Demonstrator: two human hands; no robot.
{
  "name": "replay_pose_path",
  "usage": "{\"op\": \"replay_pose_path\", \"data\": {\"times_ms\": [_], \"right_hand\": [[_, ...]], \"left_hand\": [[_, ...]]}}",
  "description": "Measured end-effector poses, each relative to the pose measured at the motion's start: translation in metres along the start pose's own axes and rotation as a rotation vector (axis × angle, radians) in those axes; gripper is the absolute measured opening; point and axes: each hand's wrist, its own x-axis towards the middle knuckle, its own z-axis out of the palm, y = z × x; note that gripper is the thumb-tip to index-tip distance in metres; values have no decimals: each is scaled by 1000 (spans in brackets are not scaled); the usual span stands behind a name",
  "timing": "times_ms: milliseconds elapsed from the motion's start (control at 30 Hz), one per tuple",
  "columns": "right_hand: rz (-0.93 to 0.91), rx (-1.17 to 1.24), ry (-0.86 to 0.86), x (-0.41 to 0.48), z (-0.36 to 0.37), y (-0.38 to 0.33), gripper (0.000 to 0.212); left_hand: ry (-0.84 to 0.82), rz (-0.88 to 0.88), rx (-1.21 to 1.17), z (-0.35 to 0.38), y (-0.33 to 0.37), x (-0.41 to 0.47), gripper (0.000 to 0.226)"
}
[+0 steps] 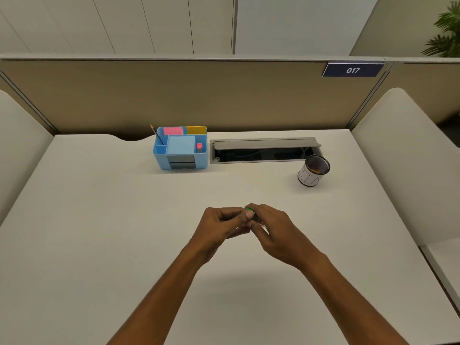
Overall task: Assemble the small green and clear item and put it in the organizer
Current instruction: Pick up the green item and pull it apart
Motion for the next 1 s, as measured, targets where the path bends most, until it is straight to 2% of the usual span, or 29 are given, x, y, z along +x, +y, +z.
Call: {"op": "replay_pose_path", "data": {"times_ms": [200, 467, 667, 833, 1000], "right_hand": [[-40, -113, 72, -13, 4, -9, 17], [-45, 17, 194, -25, 14, -15, 12], [-2, 20, 291, -29, 17, -10, 14], [53, 148, 287, -30, 18, 1, 39], [134, 349, 274, -28, 9, 11, 42]], "left_hand": [[-8, 16, 44, 4, 2, -13, 25], [1, 0, 183, 9, 11, -22, 13], [29, -4, 210, 15, 14, -21, 11], [56, -51, 151, 20, 12, -15, 16], [67, -98, 65, 23, 10, -7, 26]]}}
